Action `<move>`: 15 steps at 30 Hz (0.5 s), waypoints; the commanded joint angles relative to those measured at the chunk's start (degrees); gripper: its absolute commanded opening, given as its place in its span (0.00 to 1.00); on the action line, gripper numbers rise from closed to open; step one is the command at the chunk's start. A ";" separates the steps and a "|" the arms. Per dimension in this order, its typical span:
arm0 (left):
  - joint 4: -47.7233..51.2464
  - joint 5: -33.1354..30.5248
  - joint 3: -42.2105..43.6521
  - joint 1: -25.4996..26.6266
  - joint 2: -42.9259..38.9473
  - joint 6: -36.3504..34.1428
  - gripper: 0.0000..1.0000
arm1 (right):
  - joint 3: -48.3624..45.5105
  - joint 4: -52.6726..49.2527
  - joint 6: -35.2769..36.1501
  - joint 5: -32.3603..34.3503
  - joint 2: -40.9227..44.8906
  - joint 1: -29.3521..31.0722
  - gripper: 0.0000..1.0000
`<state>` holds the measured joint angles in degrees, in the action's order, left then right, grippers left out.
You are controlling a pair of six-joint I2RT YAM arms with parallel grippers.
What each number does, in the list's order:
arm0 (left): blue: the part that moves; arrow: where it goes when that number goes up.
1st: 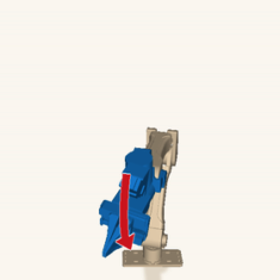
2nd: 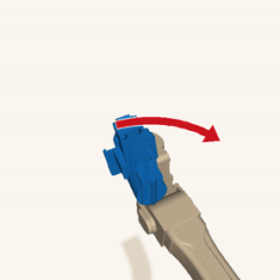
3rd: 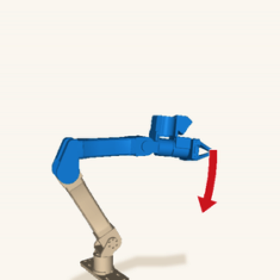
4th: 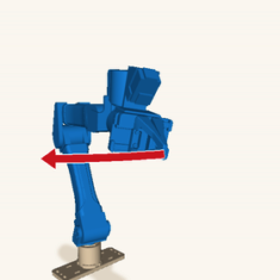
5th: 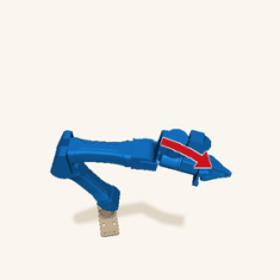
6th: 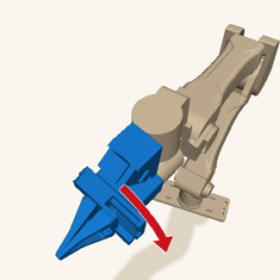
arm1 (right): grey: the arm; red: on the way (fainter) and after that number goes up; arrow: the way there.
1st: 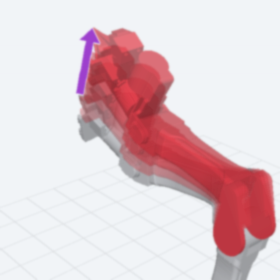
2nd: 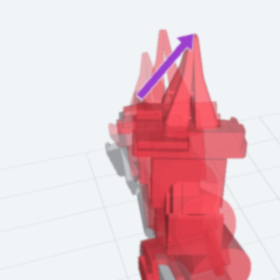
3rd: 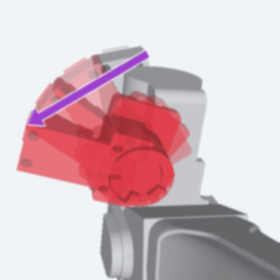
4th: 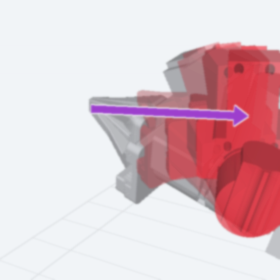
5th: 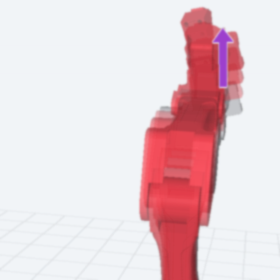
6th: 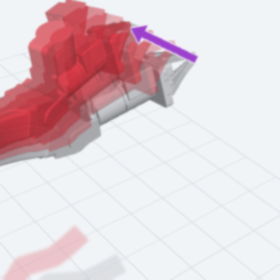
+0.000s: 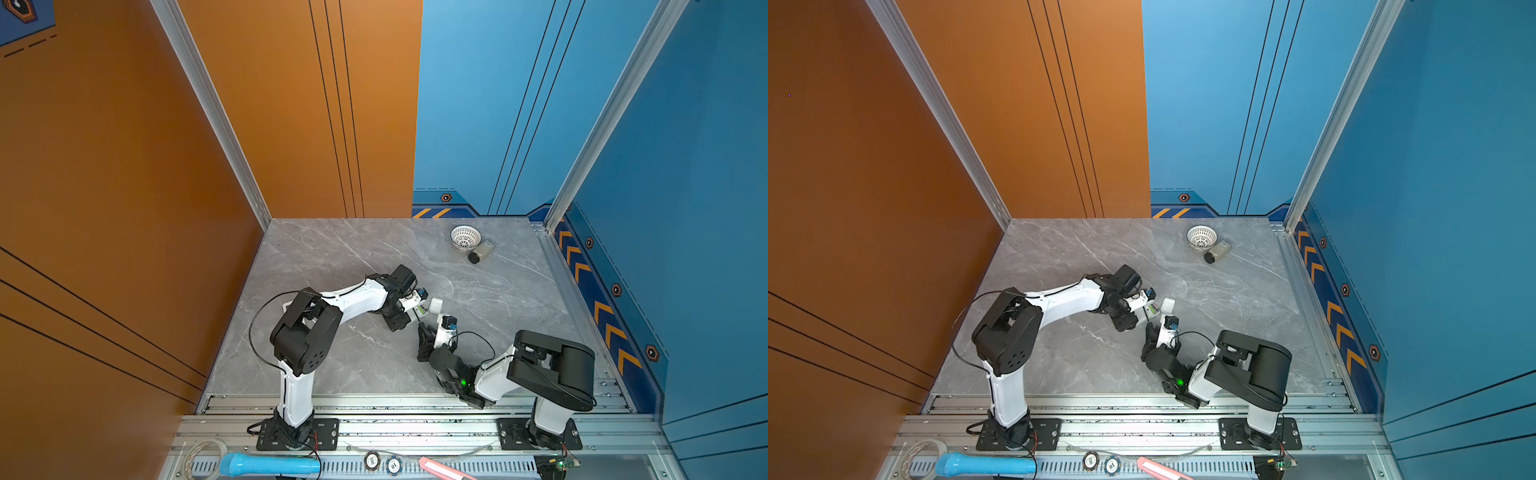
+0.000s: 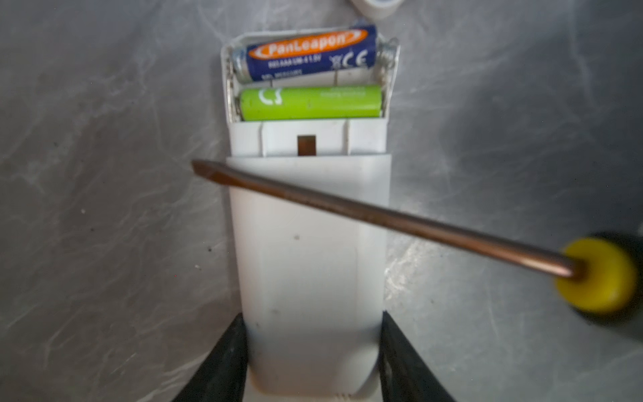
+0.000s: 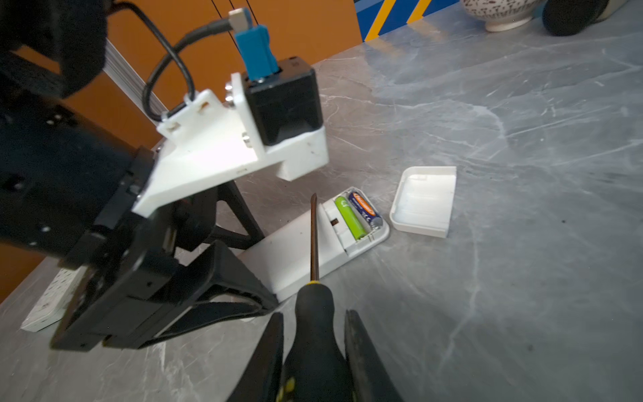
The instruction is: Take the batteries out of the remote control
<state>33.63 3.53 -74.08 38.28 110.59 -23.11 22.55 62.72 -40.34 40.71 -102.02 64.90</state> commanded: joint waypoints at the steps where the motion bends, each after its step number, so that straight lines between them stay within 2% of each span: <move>1: 5.61 7.86 0.53 2.21 0.81 -2.06 0.00 | 0.13 3.19 1.68 0.94 1.94 0.46 0.00; 4: 5.58 5.69 0.68 1.95 0.47 -1.37 0.00 | 0.69 -6.70 0.45 1.68 7.40 0.66 0.00; 8: 4.67 3.76 1.09 1.32 -0.52 -0.50 0.00 | 1.78 -24.68 -3.88 1.70 17.01 0.46 0.00; 11: 4.09 3.32 1.34 1.00 -1.03 0.02 0.00 | 2.94 -37.79 -7.90 -1.86 23.43 -1.17 0.00; 15: 3.34 2.67 1.91 1.29 -1.25 0.31 0.00 | 4.19 -50.58 -15.55 -11.60 29.41 -6.30 0.00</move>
<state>33.61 3.68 -73.97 38.33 110.43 -22.94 25.36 28.03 -48.99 34.20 -75.53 62.00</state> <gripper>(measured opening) 0.534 0.267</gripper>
